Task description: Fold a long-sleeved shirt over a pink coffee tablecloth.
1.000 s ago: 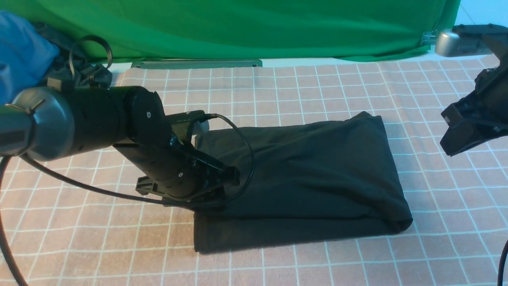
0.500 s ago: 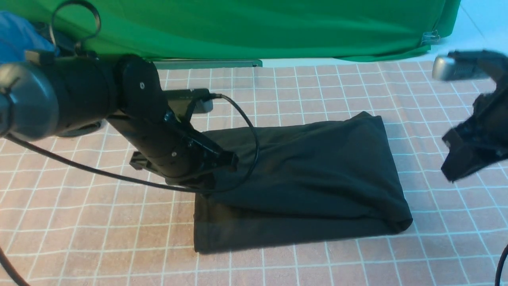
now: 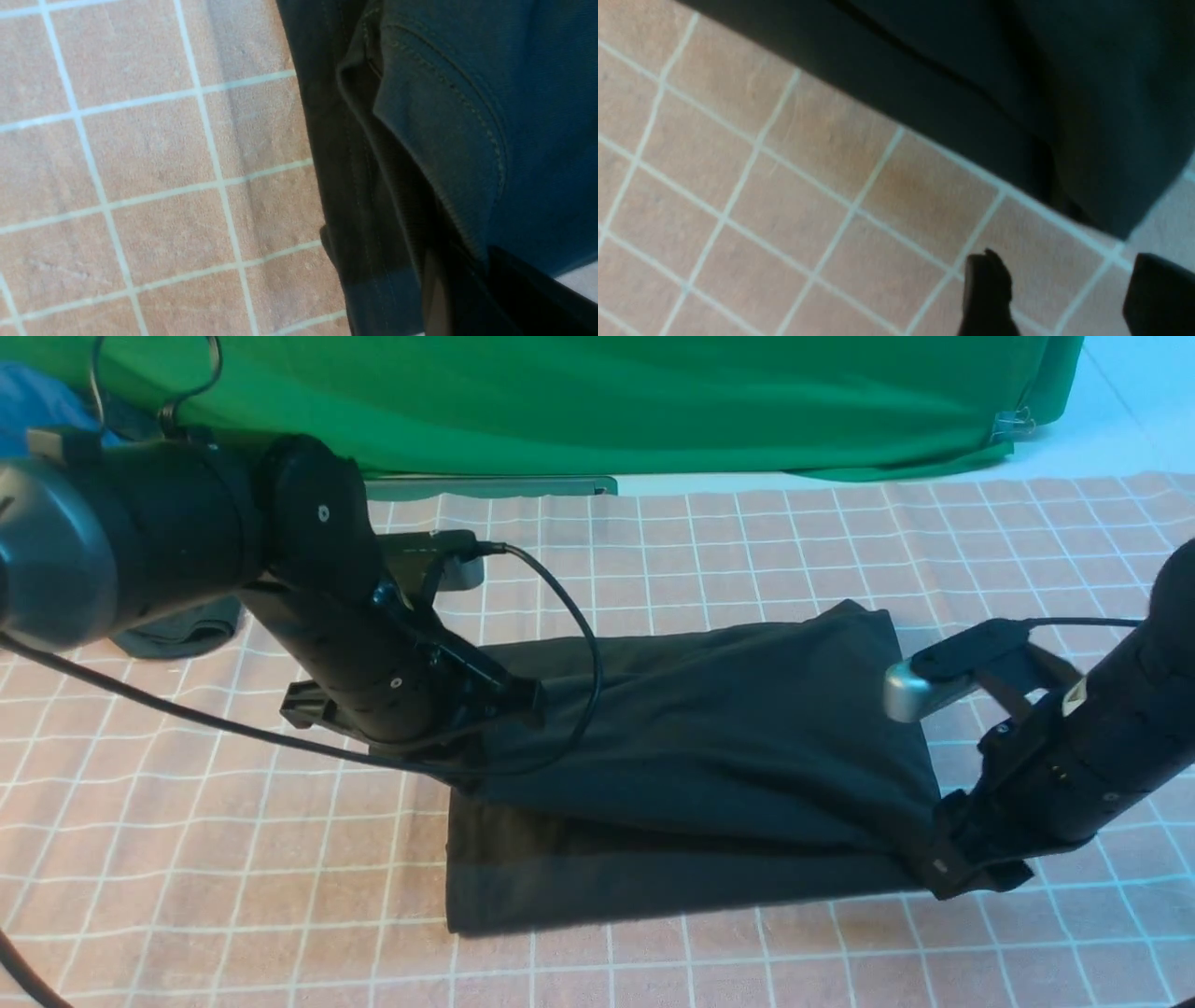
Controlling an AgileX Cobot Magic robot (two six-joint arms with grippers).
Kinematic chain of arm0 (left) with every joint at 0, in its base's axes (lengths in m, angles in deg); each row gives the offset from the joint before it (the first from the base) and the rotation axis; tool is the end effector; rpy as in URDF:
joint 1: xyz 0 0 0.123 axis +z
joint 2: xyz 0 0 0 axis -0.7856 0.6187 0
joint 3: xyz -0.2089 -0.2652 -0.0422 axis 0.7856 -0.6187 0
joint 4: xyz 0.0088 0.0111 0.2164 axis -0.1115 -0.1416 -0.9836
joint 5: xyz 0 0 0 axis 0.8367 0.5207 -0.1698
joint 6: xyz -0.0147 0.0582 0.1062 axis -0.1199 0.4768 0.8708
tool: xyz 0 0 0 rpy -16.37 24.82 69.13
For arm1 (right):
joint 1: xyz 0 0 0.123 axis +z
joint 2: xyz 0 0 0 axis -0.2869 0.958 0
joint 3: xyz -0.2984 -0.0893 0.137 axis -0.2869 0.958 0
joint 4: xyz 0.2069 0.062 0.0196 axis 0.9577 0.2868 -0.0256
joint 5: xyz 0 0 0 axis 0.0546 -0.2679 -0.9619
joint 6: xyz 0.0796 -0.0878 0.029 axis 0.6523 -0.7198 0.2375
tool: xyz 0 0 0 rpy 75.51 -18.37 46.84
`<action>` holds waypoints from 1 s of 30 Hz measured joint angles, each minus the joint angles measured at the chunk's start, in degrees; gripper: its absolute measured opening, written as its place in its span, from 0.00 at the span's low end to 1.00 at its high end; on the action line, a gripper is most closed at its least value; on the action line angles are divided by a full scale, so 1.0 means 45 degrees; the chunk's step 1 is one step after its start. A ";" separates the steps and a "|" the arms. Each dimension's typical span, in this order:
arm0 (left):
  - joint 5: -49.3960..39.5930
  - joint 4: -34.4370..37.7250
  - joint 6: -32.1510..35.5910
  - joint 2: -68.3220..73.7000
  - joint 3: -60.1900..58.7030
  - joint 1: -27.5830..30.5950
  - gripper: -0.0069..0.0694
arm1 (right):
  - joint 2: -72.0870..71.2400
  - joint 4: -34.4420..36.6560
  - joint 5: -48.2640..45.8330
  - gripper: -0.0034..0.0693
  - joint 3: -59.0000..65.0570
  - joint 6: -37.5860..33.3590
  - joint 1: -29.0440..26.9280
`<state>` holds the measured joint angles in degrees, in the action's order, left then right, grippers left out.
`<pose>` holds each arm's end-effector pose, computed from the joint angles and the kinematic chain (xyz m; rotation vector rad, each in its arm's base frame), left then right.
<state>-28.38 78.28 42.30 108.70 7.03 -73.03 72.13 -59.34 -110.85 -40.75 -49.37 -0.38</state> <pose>0.2836 -0.1246 0.2817 0.2040 2.8987 -0.2708 0.2397 0.0933 0.2488 -0.7366 2.8158 0.2796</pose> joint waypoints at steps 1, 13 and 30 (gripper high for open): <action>-0.0195 -0.0066 -0.0079 0.0000 0.0139 0.0000 0.12 | 0.0167 -0.0194 0.0337 0.65 0.0026 0.0079 0.0044; -0.0931 -0.0658 -0.0477 0.0000 0.0426 0.0000 0.12 | 0.0934 -0.1634 0.1415 0.66 0.0112 0.1067 0.0387; -0.1516 -0.1675 -0.0477 0.0000 0.0426 -0.0015 0.12 | 0.1220 -0.1975 0.1873 0.13 0.0112 0.0927 0.0721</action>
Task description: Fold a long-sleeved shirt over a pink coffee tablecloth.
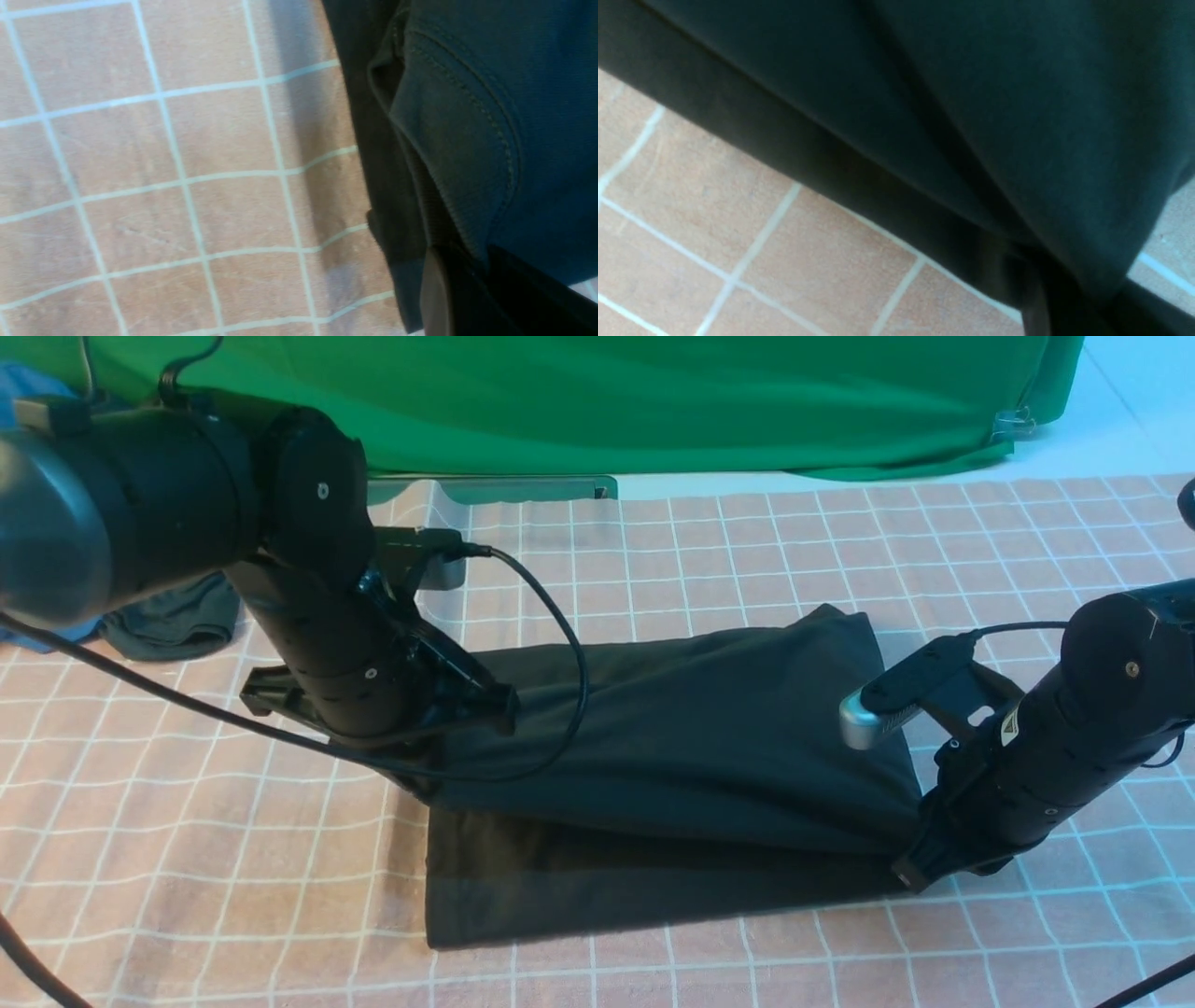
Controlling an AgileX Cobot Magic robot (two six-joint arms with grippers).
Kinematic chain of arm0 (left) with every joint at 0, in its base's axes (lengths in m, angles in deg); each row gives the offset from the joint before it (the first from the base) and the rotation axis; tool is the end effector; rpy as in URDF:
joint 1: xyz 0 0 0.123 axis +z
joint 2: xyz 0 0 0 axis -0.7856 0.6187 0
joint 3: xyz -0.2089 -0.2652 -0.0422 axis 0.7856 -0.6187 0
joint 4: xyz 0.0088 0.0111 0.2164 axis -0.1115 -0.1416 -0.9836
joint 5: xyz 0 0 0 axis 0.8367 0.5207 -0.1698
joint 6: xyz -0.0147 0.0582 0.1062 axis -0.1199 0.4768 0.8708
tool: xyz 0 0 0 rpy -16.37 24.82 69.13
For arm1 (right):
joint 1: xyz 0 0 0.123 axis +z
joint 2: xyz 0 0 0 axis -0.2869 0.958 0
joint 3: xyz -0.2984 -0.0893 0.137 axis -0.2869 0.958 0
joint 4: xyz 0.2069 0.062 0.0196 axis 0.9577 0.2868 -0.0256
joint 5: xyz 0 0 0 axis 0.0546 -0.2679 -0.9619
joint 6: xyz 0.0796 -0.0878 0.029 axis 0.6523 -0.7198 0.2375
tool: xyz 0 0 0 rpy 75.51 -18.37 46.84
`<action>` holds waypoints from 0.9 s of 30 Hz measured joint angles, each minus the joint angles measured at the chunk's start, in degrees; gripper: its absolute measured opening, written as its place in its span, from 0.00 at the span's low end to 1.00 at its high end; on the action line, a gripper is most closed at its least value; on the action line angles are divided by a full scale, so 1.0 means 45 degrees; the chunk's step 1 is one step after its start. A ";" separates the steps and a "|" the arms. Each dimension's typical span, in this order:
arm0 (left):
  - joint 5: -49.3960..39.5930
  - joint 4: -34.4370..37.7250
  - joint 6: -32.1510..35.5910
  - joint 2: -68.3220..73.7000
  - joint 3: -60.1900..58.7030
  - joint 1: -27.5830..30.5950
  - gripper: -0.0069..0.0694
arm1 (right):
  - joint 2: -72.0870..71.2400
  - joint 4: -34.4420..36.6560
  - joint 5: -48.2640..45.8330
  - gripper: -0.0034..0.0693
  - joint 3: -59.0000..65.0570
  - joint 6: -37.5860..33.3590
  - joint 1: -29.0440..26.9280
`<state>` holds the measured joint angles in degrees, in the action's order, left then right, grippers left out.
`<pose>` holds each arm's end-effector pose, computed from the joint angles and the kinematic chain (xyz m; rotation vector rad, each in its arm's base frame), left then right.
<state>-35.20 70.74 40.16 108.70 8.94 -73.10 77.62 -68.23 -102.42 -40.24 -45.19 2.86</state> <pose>0.2800 -0.1099 0.2856 0.2529 2.9593 -0.0826 0.2624 0.1013 0.2232 -0.8314 2.7673 0.1094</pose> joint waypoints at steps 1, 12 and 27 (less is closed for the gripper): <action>-0.0013 -0.0072 0.0000 0.0000 0.0000 -0.0003 0.12 | -0.0010 0.0000 -0.0015 0.13 0.0000 0.0000 0.0000; -0.0178 0.0063 0.0341 0.0000 0.0000 -0.0028 0.13 | -0.0015 -0.0083 -0.1443 0.25 -0.0068 0.0160 0.0000; 0.0909 0.0699 -0.0242 -0.0189 0.0000 -0.0004 0.36 | -0.1161 0.2402 -0.0856 0.16 -0.2283 0.0673 -0.0024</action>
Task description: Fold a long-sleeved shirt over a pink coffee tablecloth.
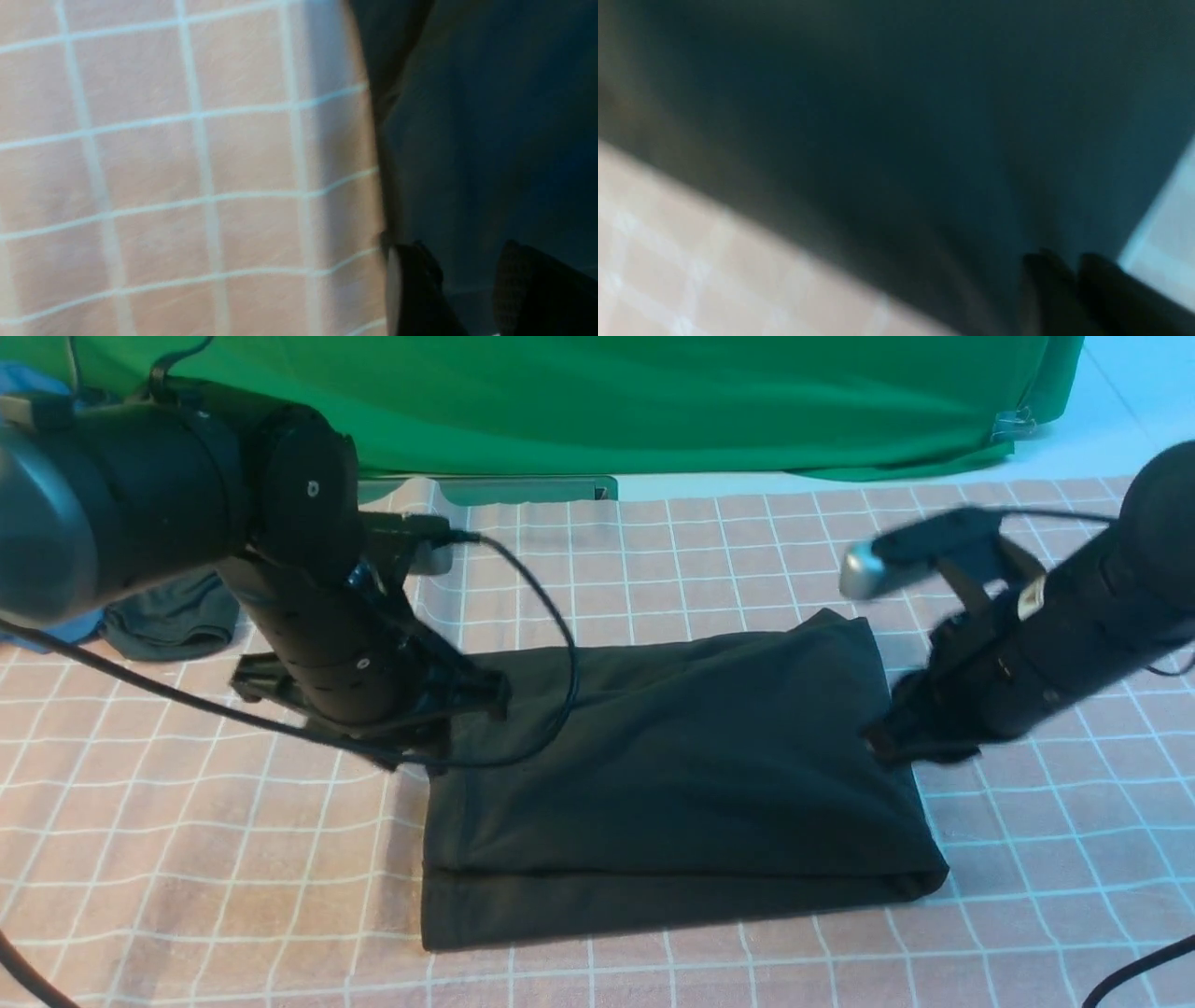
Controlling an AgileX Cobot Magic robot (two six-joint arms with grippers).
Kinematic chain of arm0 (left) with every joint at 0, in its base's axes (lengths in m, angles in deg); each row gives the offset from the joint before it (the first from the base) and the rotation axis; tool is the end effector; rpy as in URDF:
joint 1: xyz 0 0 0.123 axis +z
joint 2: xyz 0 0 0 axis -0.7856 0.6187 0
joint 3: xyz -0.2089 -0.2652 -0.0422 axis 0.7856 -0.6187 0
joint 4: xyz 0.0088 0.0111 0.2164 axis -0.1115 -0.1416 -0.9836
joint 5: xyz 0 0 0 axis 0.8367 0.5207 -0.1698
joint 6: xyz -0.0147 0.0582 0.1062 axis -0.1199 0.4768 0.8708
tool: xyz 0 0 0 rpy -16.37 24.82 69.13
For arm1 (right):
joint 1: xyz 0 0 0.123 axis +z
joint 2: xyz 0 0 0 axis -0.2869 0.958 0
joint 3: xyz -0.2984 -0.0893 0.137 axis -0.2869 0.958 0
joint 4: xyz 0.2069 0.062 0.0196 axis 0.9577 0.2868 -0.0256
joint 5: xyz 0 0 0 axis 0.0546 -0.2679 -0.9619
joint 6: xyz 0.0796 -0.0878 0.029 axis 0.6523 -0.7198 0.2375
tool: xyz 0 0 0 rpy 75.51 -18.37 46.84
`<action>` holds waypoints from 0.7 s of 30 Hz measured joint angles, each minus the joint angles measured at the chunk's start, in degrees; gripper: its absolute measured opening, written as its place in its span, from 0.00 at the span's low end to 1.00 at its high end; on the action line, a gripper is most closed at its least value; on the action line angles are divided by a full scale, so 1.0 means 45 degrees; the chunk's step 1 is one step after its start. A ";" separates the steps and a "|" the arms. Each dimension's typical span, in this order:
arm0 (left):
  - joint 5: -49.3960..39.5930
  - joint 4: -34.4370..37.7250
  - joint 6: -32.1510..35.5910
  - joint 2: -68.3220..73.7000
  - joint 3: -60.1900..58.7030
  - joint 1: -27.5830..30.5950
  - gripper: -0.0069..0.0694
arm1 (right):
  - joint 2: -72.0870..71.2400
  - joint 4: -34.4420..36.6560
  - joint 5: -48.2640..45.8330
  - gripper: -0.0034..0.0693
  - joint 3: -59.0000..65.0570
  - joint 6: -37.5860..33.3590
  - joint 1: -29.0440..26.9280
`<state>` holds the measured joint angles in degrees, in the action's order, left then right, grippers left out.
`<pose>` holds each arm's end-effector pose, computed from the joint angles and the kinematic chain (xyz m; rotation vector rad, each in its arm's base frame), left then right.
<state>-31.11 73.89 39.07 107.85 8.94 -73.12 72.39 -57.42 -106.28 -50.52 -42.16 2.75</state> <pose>0.2836 -0.1173 0.2922 0.1833 2.8919 -0.1883 0.2743 0.1212 0.2925 -0.5657 2.6183 0.3477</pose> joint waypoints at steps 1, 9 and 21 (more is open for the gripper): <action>0.0499 0.0754 0.0275 0.0019 0.0000 0.0000 0.30 | 0.0086 0.0267 0.0402 0.13 -0.0014 0.0000 0.0000; 0.1755 0.5133 0.2399 0.1910 0.0030 -0.0023 0.10 | 0.1871 0.1462 0.1068 0.10 -0.0014 -0.0636 0.0359; 0.1360 0.1214 -0.0143 0.2630 0.0030 -0.0007 0.10 | 0.2776 -0.0382 -0.0088 0.10 -0.0014 0.0958 0.0452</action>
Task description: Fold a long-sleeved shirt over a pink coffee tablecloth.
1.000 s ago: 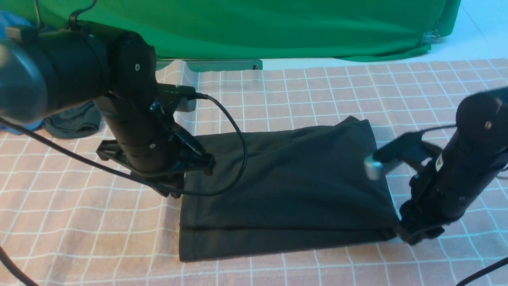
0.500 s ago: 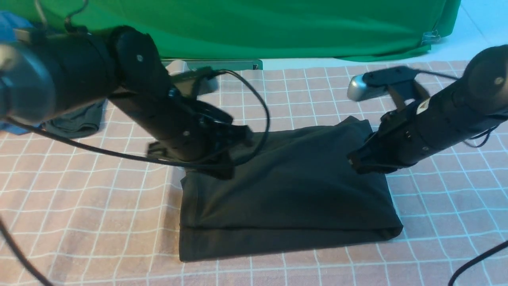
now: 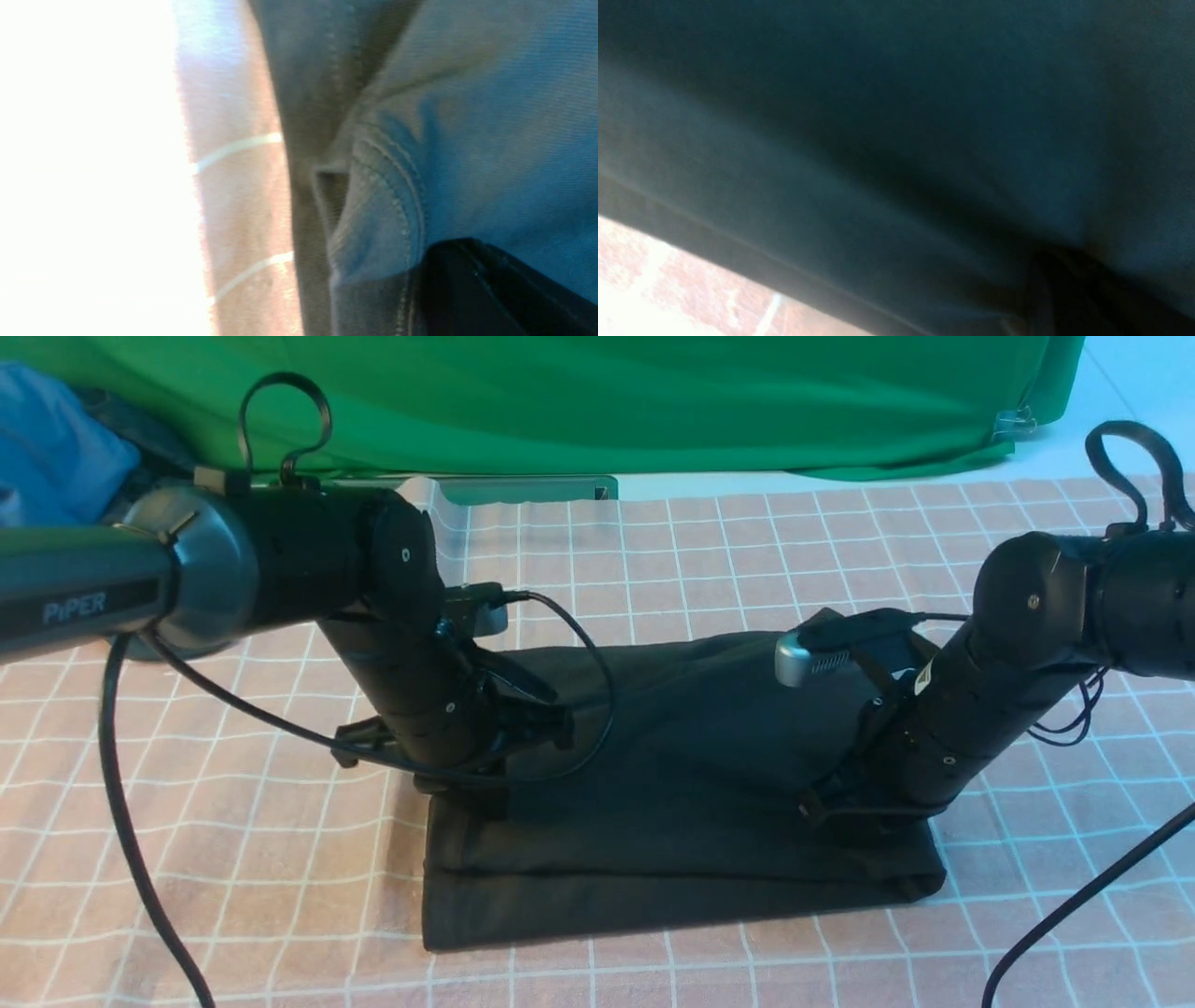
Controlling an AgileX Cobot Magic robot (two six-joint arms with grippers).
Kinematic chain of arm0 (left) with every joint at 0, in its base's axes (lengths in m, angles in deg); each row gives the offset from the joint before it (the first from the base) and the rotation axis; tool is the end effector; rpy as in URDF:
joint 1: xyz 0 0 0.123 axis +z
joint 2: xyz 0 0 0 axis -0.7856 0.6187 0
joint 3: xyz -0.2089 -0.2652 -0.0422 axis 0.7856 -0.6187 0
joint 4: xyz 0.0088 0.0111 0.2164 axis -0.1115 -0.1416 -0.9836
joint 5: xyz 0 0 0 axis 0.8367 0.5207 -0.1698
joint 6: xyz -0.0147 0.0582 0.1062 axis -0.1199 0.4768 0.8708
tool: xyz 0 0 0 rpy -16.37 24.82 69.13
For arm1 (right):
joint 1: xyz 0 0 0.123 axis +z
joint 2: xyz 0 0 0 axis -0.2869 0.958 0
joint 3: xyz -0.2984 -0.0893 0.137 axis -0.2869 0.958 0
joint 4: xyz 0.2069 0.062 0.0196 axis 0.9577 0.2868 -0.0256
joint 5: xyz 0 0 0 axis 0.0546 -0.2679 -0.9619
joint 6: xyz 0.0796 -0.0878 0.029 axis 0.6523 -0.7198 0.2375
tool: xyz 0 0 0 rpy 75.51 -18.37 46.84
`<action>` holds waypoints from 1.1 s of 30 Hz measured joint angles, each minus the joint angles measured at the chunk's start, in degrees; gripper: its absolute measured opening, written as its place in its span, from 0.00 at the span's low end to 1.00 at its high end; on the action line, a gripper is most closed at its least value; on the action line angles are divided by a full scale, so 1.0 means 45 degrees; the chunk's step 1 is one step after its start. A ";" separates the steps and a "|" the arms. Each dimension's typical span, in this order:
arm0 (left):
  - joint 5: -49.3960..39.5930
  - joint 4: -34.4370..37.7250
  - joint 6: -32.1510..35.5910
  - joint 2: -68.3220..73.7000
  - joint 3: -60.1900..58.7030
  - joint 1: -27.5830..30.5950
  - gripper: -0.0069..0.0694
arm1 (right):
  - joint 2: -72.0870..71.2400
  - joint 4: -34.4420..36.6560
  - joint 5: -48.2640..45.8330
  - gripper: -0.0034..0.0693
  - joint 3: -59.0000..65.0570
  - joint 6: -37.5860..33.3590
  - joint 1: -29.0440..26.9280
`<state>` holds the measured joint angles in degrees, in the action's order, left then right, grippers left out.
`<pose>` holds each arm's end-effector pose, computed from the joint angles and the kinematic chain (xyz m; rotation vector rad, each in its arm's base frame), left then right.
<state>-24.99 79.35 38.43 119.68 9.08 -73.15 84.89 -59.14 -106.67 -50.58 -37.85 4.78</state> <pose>0.3197 -0.1406 0.2285 0.0782 3.0071 -0.2577 0.2973 0.1393 0.2233 -0.5589 2.8608 0.3151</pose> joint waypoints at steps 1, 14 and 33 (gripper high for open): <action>-0.0028 -0.0087 0.0000 -0.0072 0.0000 0.0000 0.10 | -0.0149 -0.0124 -0.0114 0.10 0.0000 0.0069 0.0000; -0.0138 -0.0337 -0.0010 -0.3963 0.0000 0.0000 0.10 | -0.2298 -0.1450 -0.0580 0.10 0.0132 0.1293 0.0000; -0.2085 -0.0326 -0.0523 -1.0953 0.0000 0.0000 0.10 | -0.4591 -0.2278 -0.0840 0.10 0.0583 0.1390 0.0000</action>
<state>-34.37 77.88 36.07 70.40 9.08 -73.15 64.23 -69.39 -110.45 -47.96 -31.60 4.78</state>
